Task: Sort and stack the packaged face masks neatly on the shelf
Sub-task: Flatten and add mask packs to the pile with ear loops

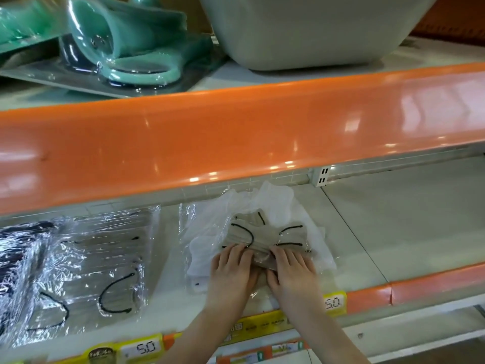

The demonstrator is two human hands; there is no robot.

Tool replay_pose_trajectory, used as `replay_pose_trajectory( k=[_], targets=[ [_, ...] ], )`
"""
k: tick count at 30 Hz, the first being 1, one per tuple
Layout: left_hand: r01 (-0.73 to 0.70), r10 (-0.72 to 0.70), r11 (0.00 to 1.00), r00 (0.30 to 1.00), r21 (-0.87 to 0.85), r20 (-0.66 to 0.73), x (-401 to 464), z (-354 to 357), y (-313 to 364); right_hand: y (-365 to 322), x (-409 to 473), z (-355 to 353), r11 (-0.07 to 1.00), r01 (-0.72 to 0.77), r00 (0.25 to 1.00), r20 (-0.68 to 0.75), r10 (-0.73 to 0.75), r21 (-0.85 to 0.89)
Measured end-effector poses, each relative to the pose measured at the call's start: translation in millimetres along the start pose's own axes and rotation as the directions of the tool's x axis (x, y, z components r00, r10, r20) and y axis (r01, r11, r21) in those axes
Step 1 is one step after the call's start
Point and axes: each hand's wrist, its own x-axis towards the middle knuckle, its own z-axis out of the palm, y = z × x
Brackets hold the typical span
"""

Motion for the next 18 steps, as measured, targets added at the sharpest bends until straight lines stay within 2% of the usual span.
replay_pose_trajectory(
  k=[7, 12, 18],
  targets=[
    [-0.029, 0.034, 0.998, 0.995, 0.053, -0.099, -2.0, 0.6, -1.3, -0.2, -2.2, -2.1, 0.998, -0.013, 0.998, -0.057, 0.017, 0.066],
    [-0.051, 0.054, 0.998, 0.996, 0.035, -0.078, 0.1, -3.5, -1.6, -3.6, 0.5, -11.4, 0.992, -0.084, 0.996, 0.007, 0.084, 0.096],
    [-0.048, 0.048, 0.999, 0.994, -0.003, -0.097, 10.3, -14.1, -9.8, -9.5, 19.3, -33.8, 0.991, -0.088, 0.992, 0.100, 0.078, 0.102]
  ],
)
